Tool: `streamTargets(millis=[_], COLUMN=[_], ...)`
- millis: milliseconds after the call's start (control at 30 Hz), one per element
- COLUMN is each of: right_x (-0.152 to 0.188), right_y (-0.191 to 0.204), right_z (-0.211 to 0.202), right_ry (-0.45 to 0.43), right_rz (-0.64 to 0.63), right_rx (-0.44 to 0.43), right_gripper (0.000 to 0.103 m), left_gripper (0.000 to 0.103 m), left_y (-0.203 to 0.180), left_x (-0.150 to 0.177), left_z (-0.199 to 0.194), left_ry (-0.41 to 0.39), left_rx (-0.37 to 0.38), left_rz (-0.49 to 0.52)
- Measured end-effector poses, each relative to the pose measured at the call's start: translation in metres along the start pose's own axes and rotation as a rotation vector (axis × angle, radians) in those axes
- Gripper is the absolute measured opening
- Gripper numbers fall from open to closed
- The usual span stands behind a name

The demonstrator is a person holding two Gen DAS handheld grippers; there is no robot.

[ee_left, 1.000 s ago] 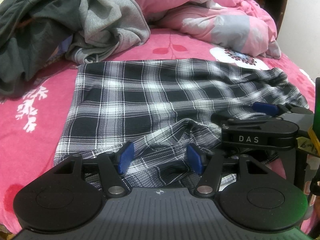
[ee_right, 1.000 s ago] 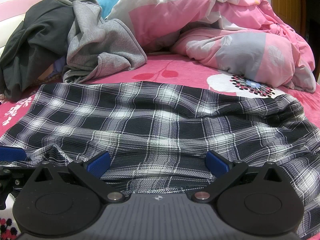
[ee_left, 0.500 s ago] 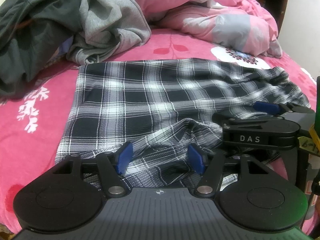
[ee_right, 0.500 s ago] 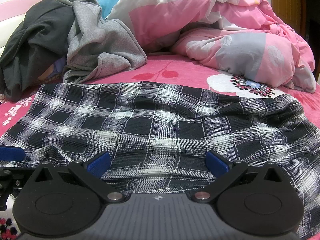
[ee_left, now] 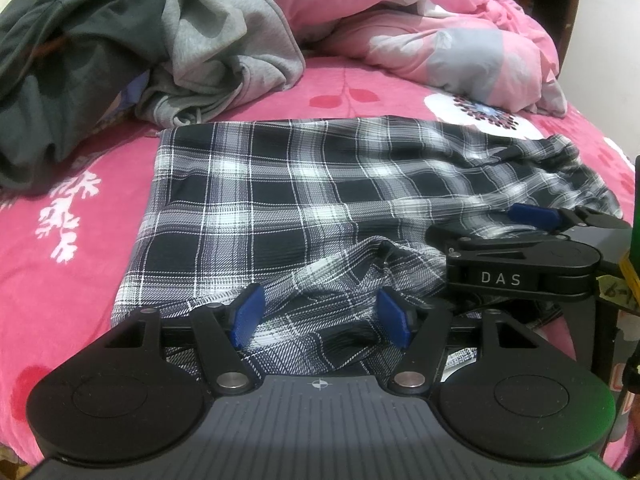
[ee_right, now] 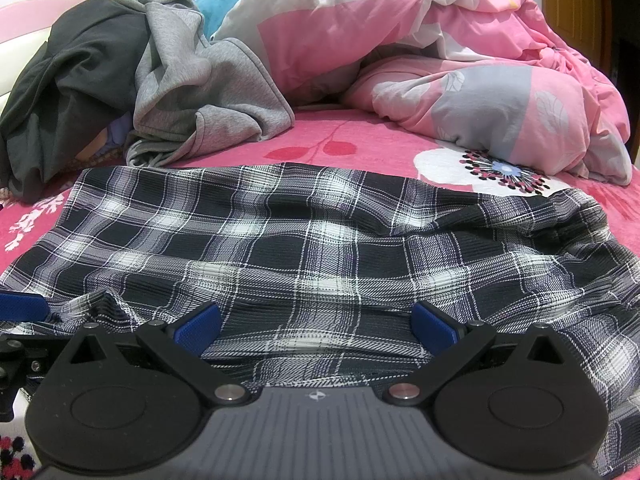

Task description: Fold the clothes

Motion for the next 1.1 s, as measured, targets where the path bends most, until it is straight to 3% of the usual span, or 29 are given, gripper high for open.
streamTargets(millis=[1100], right_x=[0.0002], right_y=[0.0009], right_z=[0.0001], right_ry=[0.002], right_rz=[-0.001], right_rx=[0.003], right_gripper=[0.103], left_gripper=[0.065], left_y=[-0.0007], left_x=[0.0009], left_z=[-0.0004], left_ry=[0.0], left_rx=[-0.009], left_rz=[-0.01])
Point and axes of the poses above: each gripper's, at about its wrist camera, not at the fingertips, and z roughly the way its jaws point, y to its left, x to its underside, the point moved 1 cm from there along z, roughly the way its jaws point, and after that the axes turned 13 degrees about -y, right-handed, at the moved point
